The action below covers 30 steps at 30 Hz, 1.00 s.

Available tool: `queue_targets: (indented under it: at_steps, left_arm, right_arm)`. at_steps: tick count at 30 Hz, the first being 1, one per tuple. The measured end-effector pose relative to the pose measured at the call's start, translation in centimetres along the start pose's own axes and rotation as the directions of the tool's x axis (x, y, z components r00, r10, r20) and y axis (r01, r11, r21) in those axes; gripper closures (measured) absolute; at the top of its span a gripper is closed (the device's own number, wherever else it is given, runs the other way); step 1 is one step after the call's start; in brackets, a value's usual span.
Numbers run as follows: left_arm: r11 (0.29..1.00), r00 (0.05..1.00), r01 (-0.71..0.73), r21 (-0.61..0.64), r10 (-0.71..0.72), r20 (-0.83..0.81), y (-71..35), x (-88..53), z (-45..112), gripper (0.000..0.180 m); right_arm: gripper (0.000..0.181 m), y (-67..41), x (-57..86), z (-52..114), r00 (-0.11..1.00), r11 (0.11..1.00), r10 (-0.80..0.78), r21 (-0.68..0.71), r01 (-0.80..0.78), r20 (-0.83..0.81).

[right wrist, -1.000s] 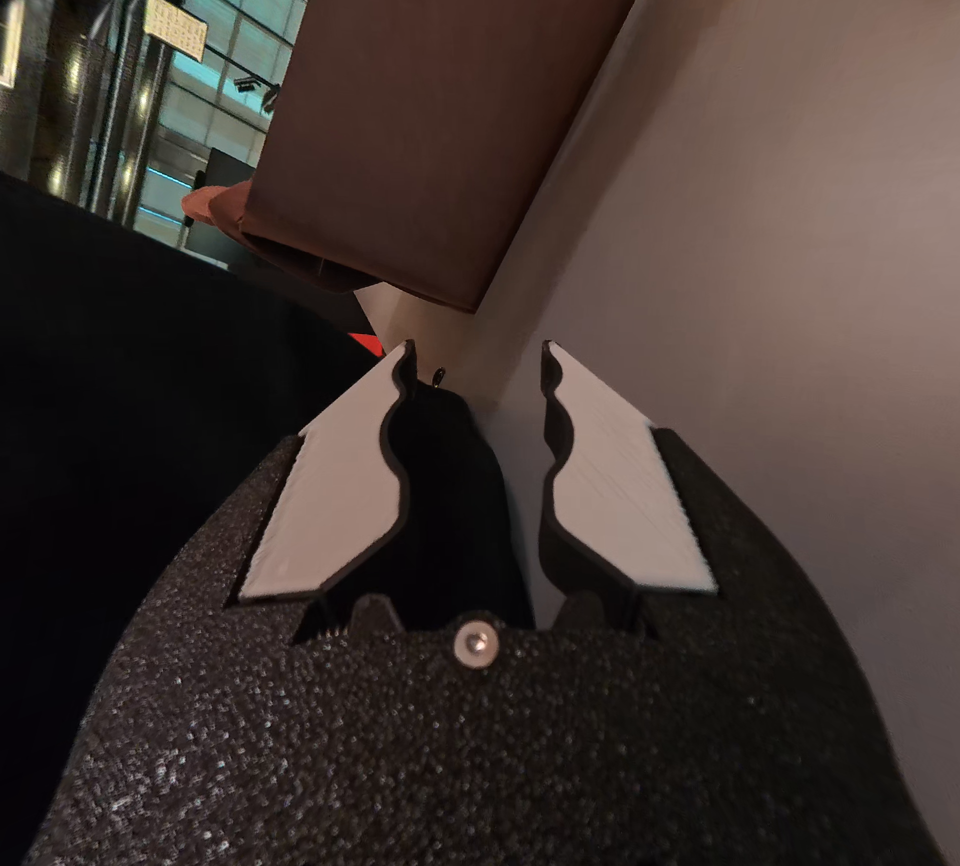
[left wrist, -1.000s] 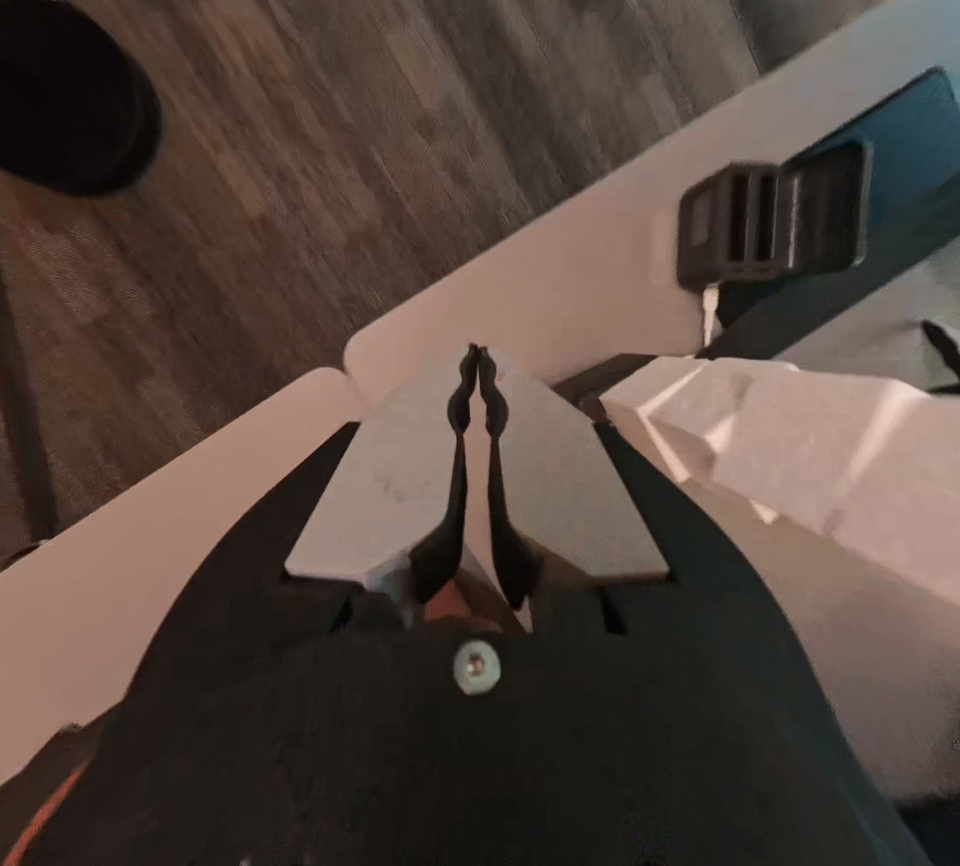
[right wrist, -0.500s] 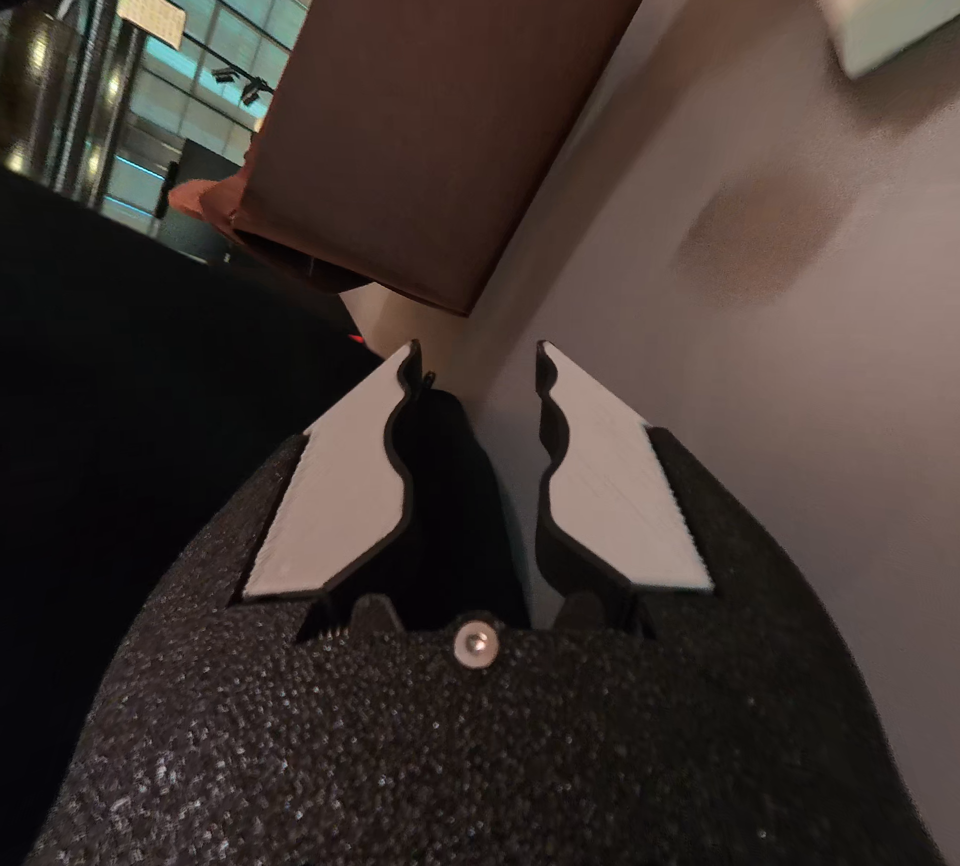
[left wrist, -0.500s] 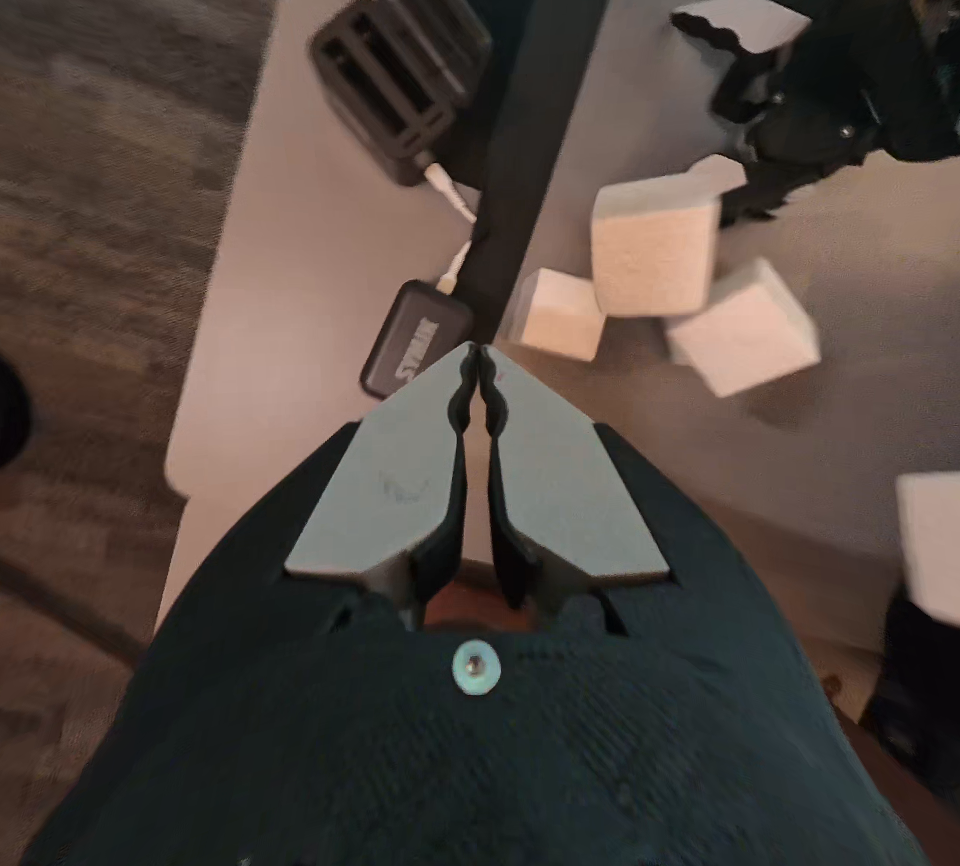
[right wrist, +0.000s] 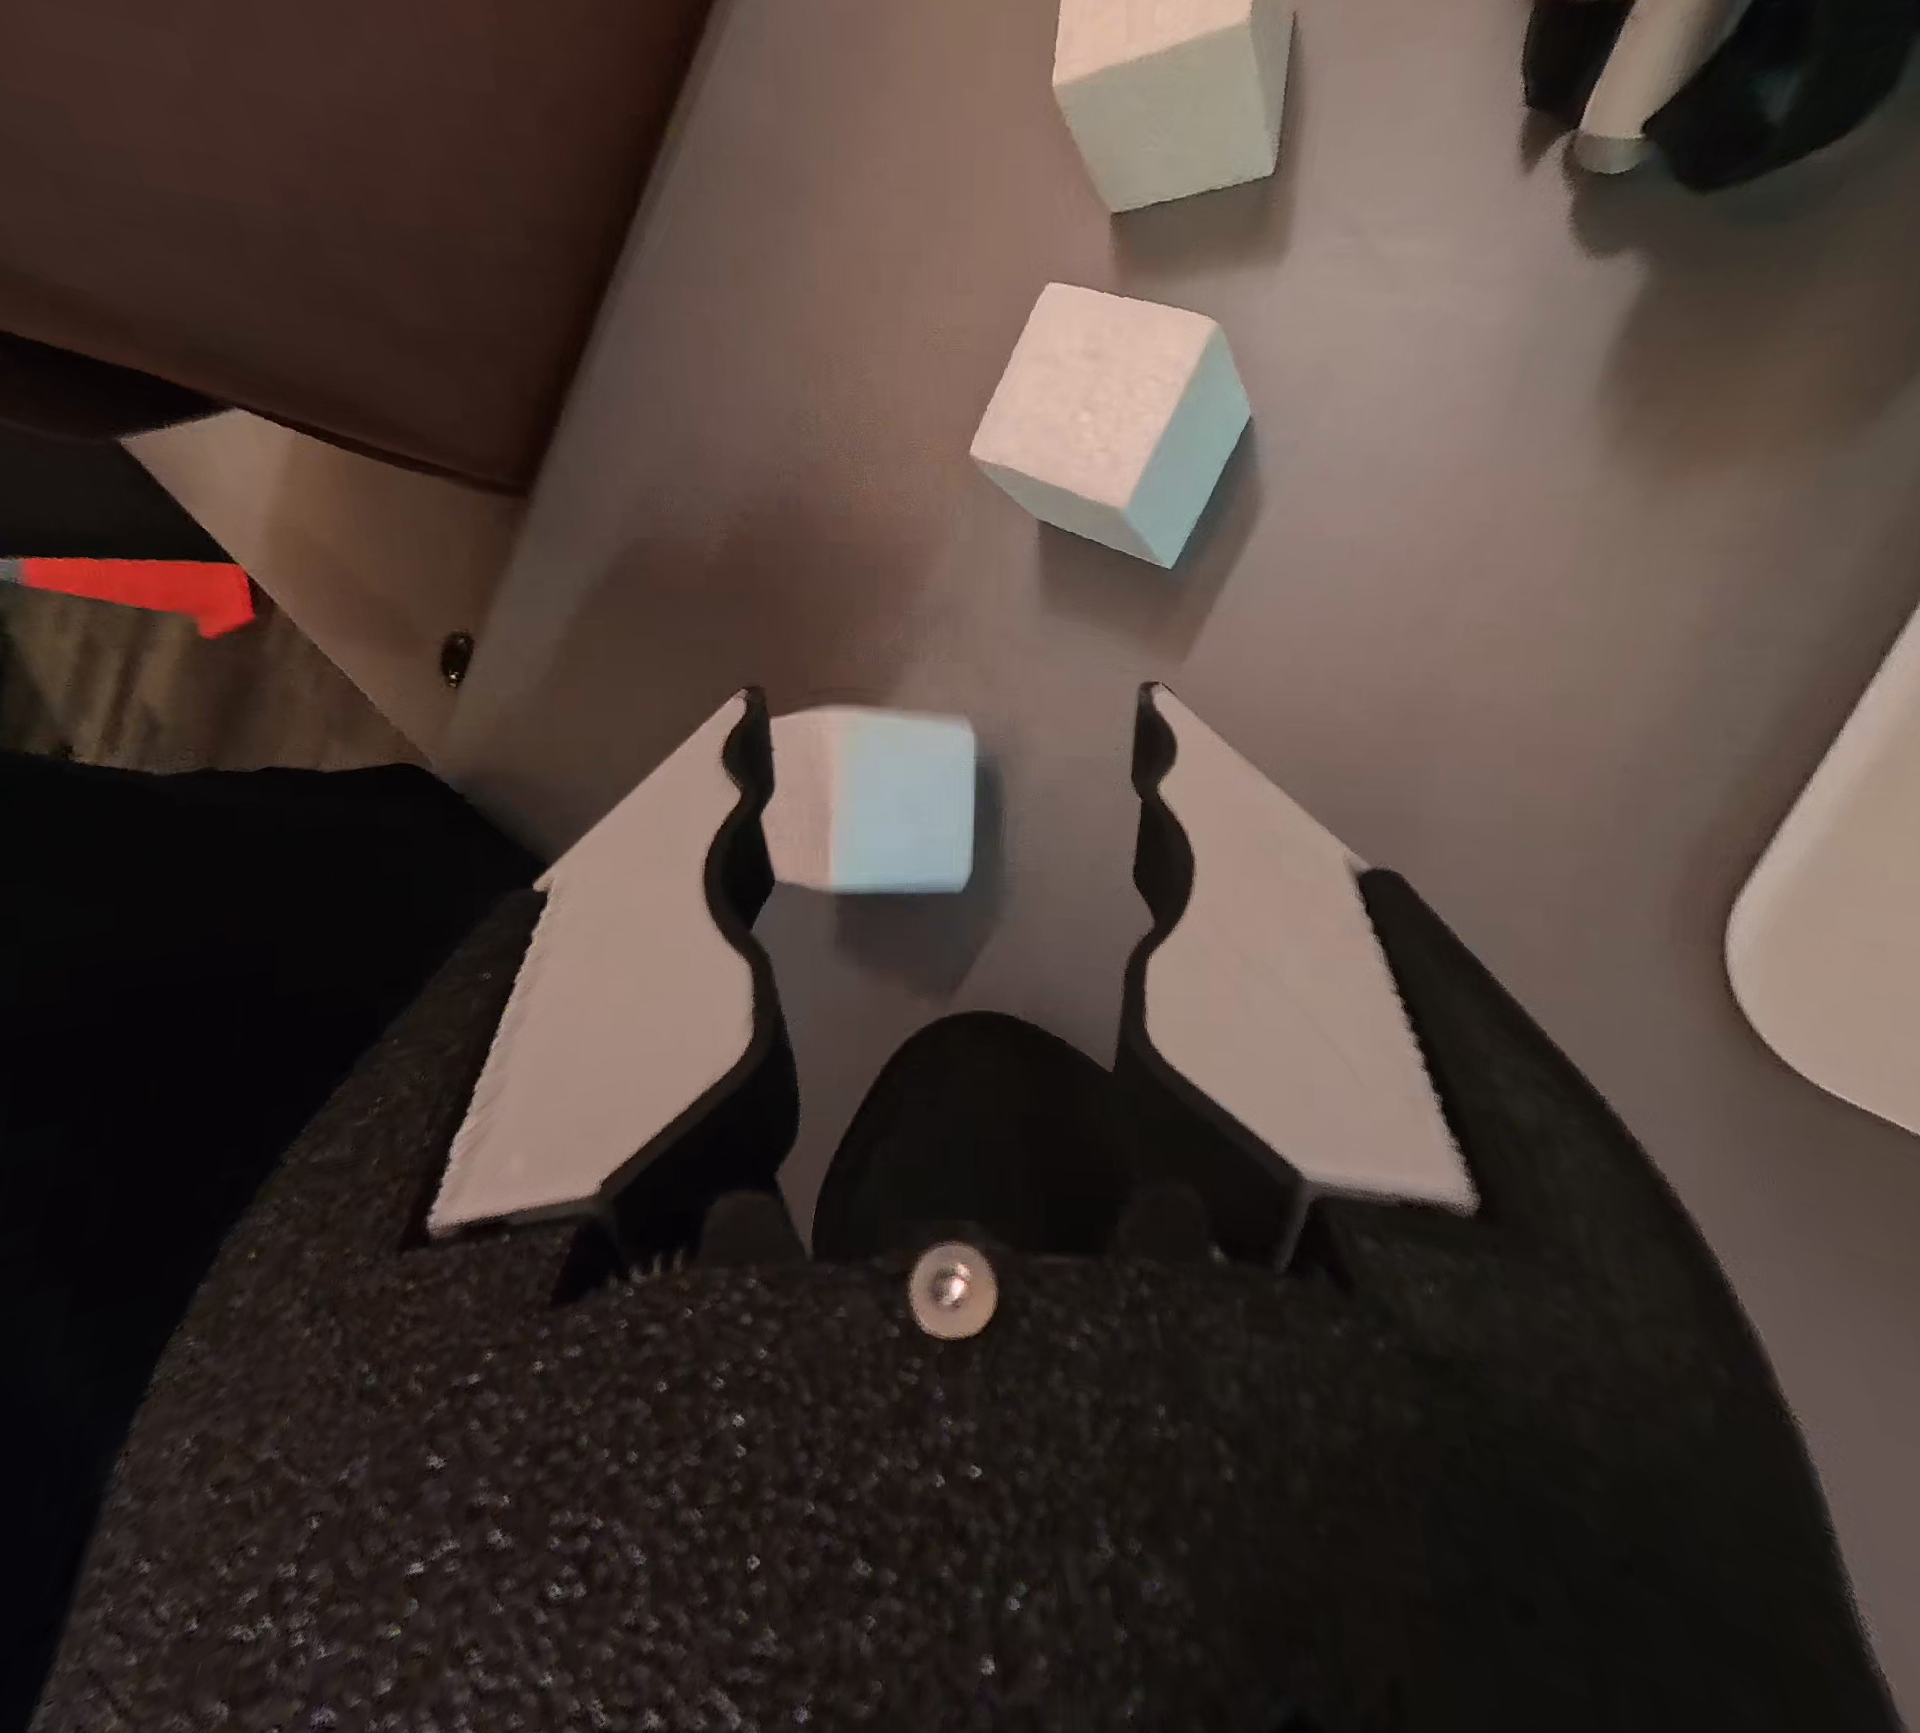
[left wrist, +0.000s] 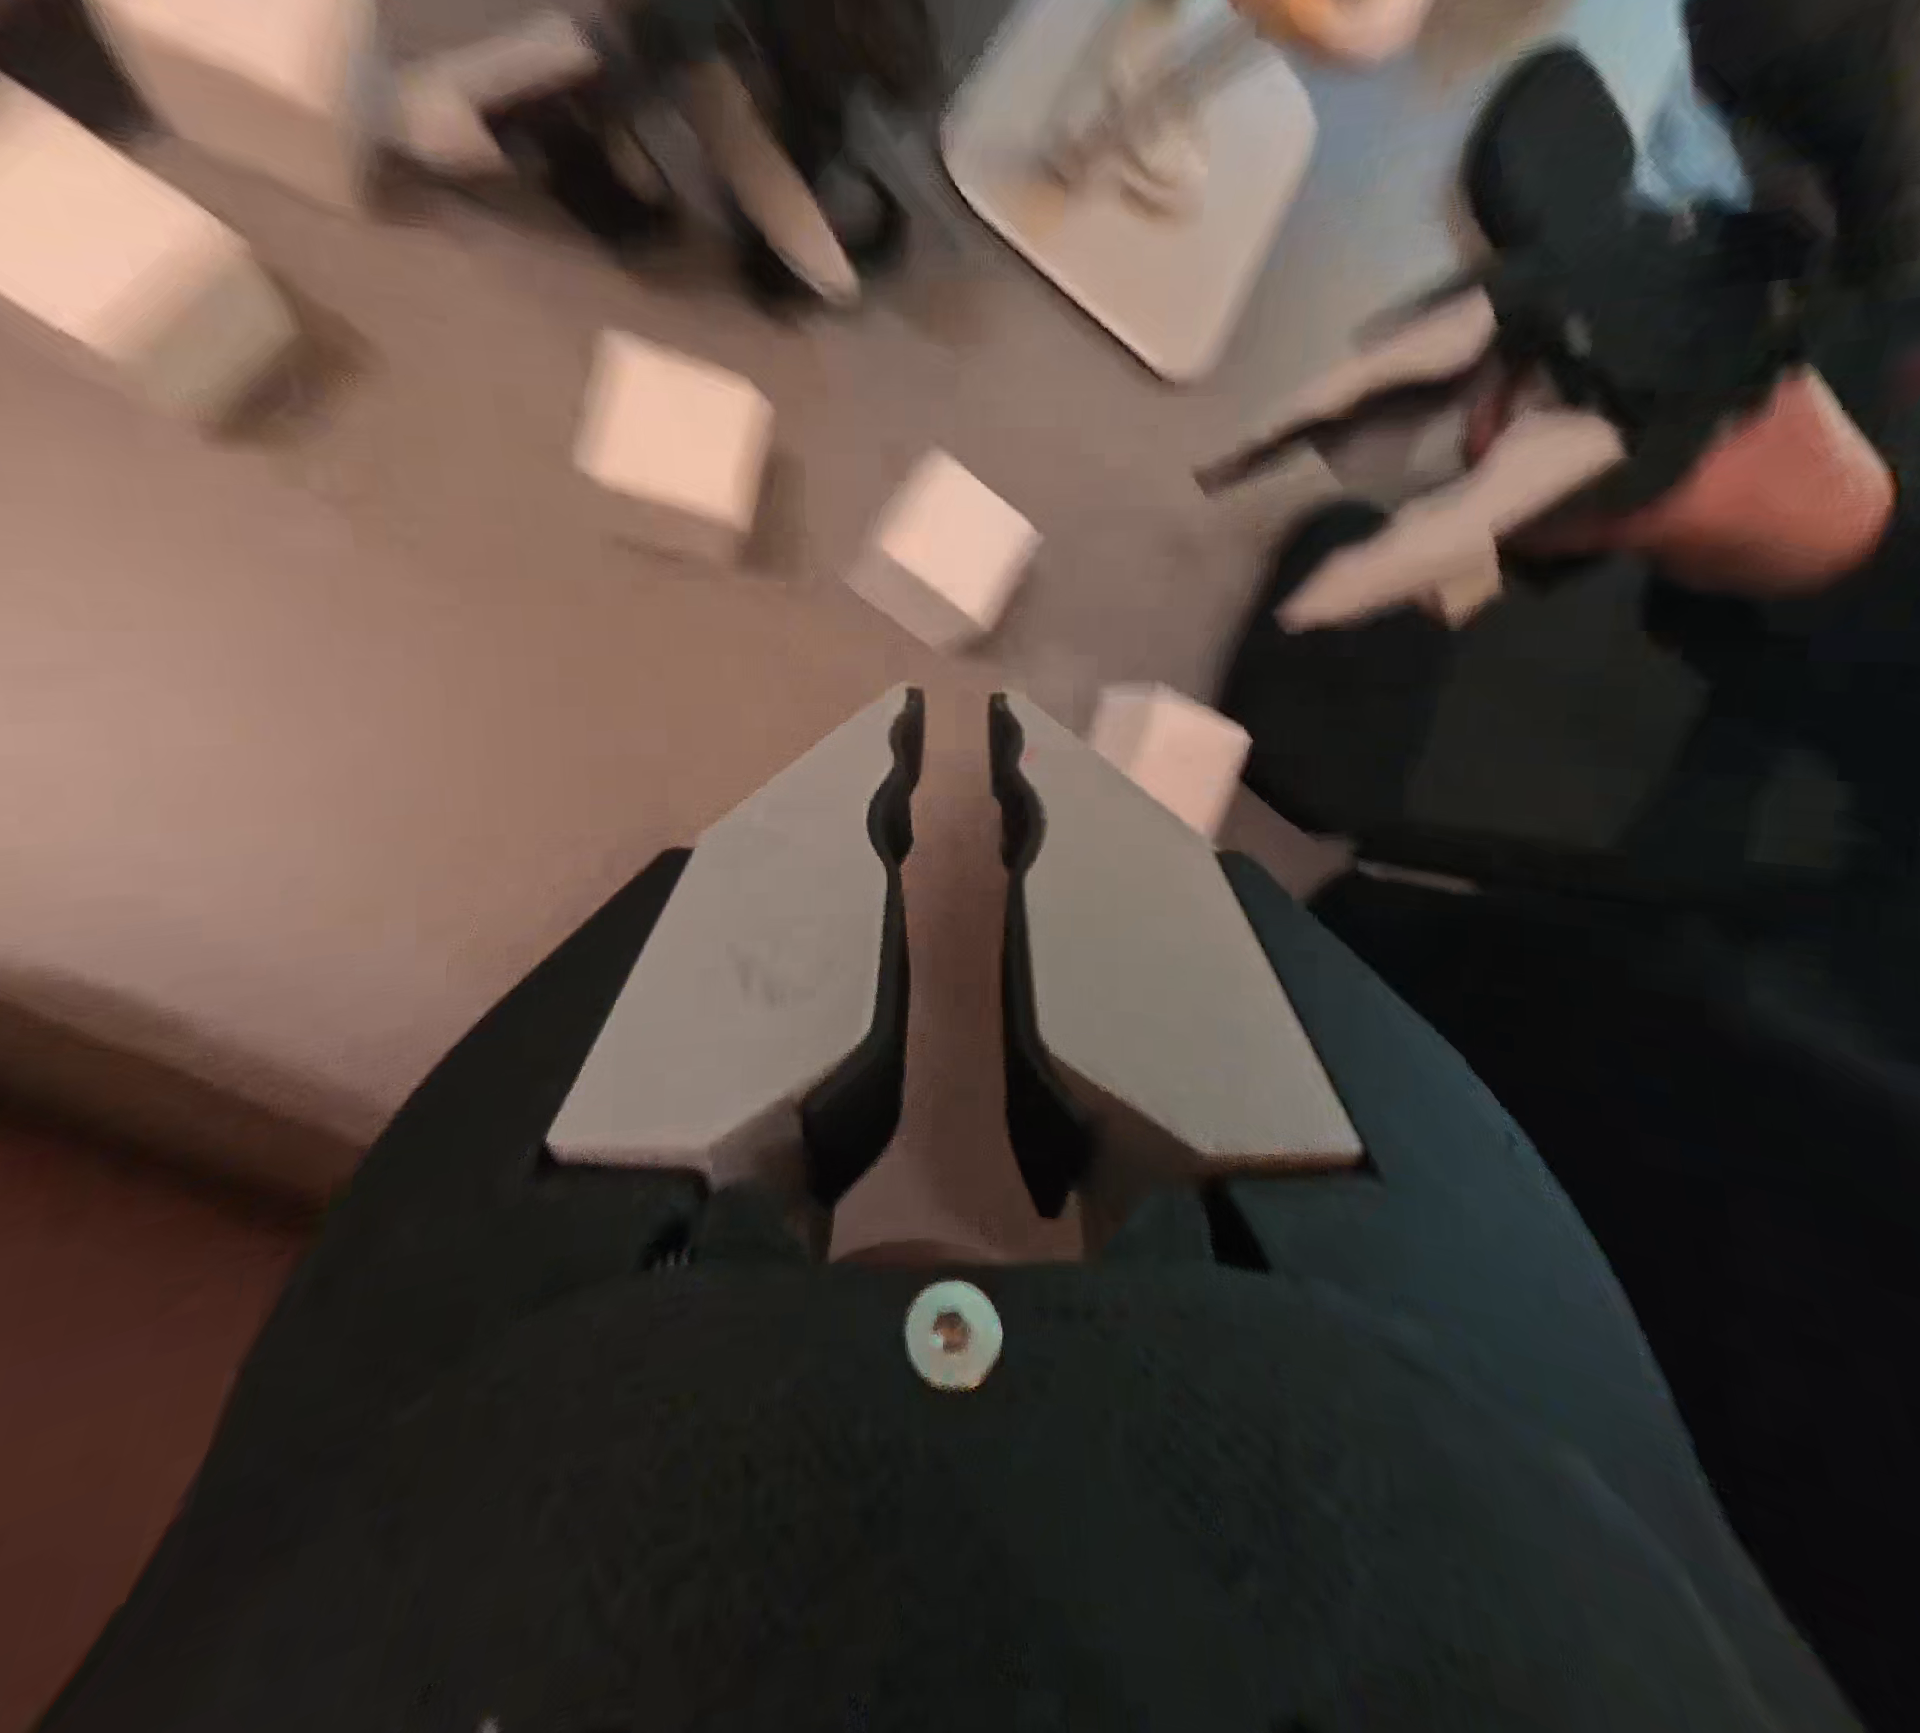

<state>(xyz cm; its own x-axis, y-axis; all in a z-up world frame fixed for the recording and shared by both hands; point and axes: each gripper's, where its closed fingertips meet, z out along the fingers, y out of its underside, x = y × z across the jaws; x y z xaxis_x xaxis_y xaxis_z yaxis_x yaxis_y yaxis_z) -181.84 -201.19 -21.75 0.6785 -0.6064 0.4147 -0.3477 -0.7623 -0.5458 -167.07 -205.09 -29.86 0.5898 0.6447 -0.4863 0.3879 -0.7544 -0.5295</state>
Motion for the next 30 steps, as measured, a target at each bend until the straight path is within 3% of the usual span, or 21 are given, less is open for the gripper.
queue_targets:
  at_steps: [2,4,6,9,11,13,14,15,16,17,19,22,26,30]
  left_arm:
    - [0.995,0.999,-0.032,-0.092,0.03,-0.025,6.7,3.3,1.7,0.163]
    - [0.98,0.995,-0.074,-0.184,0.085,0.056,12.5,3.6,2.7,0.166]
    - [0.966,0.998,-0.036,-0.255,0.047,0.035,16.8,4.9,3.2,0.166]
    - [0.967,0.999,0.007,-0.255,-0.017,-0.036,19.6,7.1,3.1,0.166]
    - [0.969,0.999,0.017,-0.247,-0.028,-0.041,20.6,7.5,2.7,0.165]
    - [0.975,0.999,0.018,-0.222,-0.028,-0.045,21.2,7.6,2.0,0.164]
    - [0.979,0.999,0.016,-0.201,-0.025,-0.044,21.5,7.7,1.6,0.165]
    - [0.982,0.999,0.014,-0.187,-0.023,-0.046,21.8,7.8,1.1,0.165]
    - [0.984,0.999,0.011,-0.179,-0.02,-0.049,22.3,7.9,0.7,0.165]
    - [0.985,0.998,0.007,-0.171,-0.016,-0.053,22.9,8.1,0.3,0.164]
    - [0.988,0.998,-0.006,-0.153,-0.003,-0.058,24.0,8.3,-0.4,0.163]
    - [0.99,0.997,-0.012,-0.141,0.002,-0.071,25.9,8.6,-0.9,0.164]
    - [0.991,0.996,-0.019,-0.132,0.007,-0.091,27.7,9.3,-1.3,0.164]
    - [0.989,0.998,-0.028,-0.143,0.021,-0.056,28.4,8.8,-1.5,0.168]
  right_arm:
    - [0.112,0.2,-0.5,0.1,1.0,1.0,-0.016,-0.011,0.016,0.004]
    - [0.111,0.3,-1.5,0.6,0.999,0.999,-0.041,-0.034,0.042,0.018]
    - [0.112,0.8,-3.5,1.4,0.994,0.992,-0.097,-0.073,0.101,0.059]
    - [0.113,3.2,-6.2,3.2,0.962,0.943,-0.253,-0.195,0.269,0.099]
    - [0.112,6.4,-5.6,4.4,0.924,0.857,-0.38,-0.356,0.373,0.055]
    - [0.113,8.1,-2.1,4.8,0.818,0.728,-0.569,-0.515,0.453,-0.086]
    - [0.127,6.7,1.4,3.8,0.687,0.684,-0.678,-0.566,0.46,-0.262]
    - [0.13,5.2,4.0,2.2,0.575,0.68,-0.713,-0.595,0.428,-0.402]
    - [0.129,4.9,5.1,1.1,0.586,0.716,-0.673,-0.597,0.362,-0.451]
    - [0.127,5.2,5.1,0.5,0.667,0.777,-0.578,-0.567,0.273,-0.471]
    - [0.101,5.0,4.2,-0.9,0.758,0.866,-0.401,-0.483,0.131,-0.514]
    - [0.108,4.0,2.7,-2.7,0.775,0.939,-0.255,-0.339,0.055,-0.579]
    - [0.108,3.8,-1.1,-1.5,0.87,0.985,-0.053,-0.169,-0.036,-0.491]
    - [0.106,3.2,-2.4,0.8,0.898,0.98,-0.085,-0.199,-0.003,-0.432]
